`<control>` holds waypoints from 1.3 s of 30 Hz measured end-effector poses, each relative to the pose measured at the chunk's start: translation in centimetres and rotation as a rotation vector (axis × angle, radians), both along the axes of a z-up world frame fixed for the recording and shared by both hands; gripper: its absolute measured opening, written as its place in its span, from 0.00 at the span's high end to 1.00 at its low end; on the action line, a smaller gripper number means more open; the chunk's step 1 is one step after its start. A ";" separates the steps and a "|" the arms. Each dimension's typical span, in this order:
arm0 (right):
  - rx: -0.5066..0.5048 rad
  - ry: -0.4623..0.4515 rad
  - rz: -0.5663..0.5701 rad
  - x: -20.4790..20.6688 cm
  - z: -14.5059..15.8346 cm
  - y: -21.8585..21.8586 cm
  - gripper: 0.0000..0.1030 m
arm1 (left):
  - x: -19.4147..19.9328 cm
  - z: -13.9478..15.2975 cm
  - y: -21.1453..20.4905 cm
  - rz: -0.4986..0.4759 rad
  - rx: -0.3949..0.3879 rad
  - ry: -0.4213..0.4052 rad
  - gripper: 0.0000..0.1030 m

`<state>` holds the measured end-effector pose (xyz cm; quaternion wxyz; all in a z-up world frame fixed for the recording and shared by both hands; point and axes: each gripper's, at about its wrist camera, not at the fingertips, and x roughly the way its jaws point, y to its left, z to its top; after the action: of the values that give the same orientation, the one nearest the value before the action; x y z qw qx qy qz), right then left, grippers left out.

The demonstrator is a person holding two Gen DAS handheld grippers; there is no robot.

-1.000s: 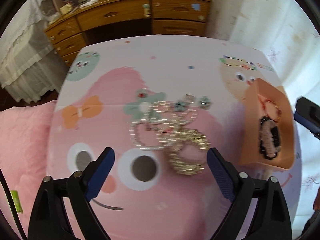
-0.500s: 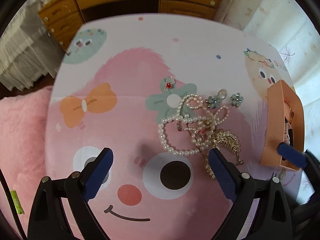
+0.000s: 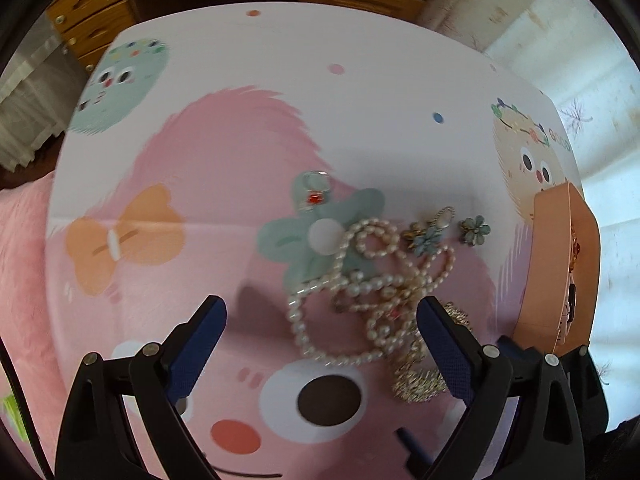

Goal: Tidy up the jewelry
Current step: 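Move both tools back over the pearl necklaces and gold hair comb, then grasp a pearl necklace with the left tool while the right tool grasps the gold hair comb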

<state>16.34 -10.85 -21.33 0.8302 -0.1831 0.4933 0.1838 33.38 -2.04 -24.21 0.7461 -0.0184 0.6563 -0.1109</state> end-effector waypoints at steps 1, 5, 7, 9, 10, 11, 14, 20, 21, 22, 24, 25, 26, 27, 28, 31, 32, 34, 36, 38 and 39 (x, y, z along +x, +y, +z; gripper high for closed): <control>0.018 0.006 -0.015 0.2 -0.1 -0.1 0.20 | 0.2 -0.3 -0.5 -0.011 0.000 0.010 0.08; 0.032 0.013 -0.054 0.8 -0.4 0.2 0.20 | 0.6 -0.8 -2.2 -0.046 0.015 0.022 0.08; 0.024 0.017 -0.065 1.1 -0.7 0.2 0.20 | 0.9 -1.0 -3.0 -0.057 0.025 0.025 0.08; 0.033 0.027 -0.073 1.0 -0.9 0.2 0.20 | 1.2 -1.3 -3.6 -0.065 0.034 0.032 0.08; 0.040 0.029 -0.070 1.0 -1.0 0.3 0.20 | 1.4 -1.4 -4.0 -0.069 0.048 0.032 0.08; 0.042 0.031 -0.068 1.0 -1.1 0.3 0.20 | 1.5 -1.4 -4.2 -0.074 0.060 0.027 0.11; 0.037 0.039 -0.062 1.0 -1.4 0.4 0.20 | 2.0 -1.5 -5.3 -0.094 0.087 0.013 0.17; 0.061 0.043 -0.084 1.8 -1.6 0.2 0.20 | 2.5 -0.9 -7.0 -0.107 0.057 -0.004 0.48; 0.064 0.041 -0.088 2.0 -1.7 0.1 0.20 | 2.6 -0.8 -7.2 -0.106 0.046 -0.010 0.54; 0.066 0.040 -0.094 2.2 -1.7 0.0 0.20 | 2.7 -0.8 -7.3 -0.104 0.041 -0.016 0.57; 0.068 0.044 -0.110 2.5 -1.7 0.0 0.21 | 2.8 -0.6 -7.2 -0.098 0.051 -0.031 0.79; 0.070 0.047 -0.118 2.6 -1.7 0.0 0.21 | 2.9 -0.6 -7.2 -0.093 0.049 -0.033 0.84; 0.074 0.051 -0.122 2.7 -1.7 0.0 0.22 | 2.9 -0.6 -7.0 -0.084 0.034 -0.030 0.89; 0.079 0.053 -0.127 2.9 -1.7 -0.1 0.24 | 2.8 -0.9 -6.8 -0.075 0.022 -0.028 0.91; 0.082 0.047 -0.129 2.9 -1.6 -0.2 0.28 | 3.0 -0.9 -6.6 -0.058 0.006 -0.027 0.92; 0.077 0.051 -0.116 2.8 -1.5 -0.2 0.28 | 3.1 -0.6 -5.7 -0.040 -0.009 -0.035 0.95; 0.077 0.052 -0.115 2.8 -1.5 -0.2 0.28 | 2.9 -0.4 -5.6 -0.037 -0.013 -0.040 0.95; 0.073 0.055 -0.108 2.7 -1.4 -0.4 0.28 | 2.7 0.0 -5.4 -0.036 -0.027 -0.050 0.96; 0.069 0.060 -0.097 2.3 -1.5 -0.3 0.28 | 2.4 0.4 -5.3 -0.036 -0.049 -0.061 0.96; 0.070 0.052 -0.094 2.1 -1.4 -0.1 0.33 | 2.2 0.8 -5.1 -0.032 -0.066 -0.072 0.97; 0.073 0.055 -0.099 2.1 -1.3 -0.2 0.32 | 2.0 1.1 -5.0 -0.030 -0.073 -0.078 0.97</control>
<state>18.44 -11.05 -22.67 0.8307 -0.1229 0.5172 0.1652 35.41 -7.00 -23.13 0.7683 -0.0317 0.6223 -0.1466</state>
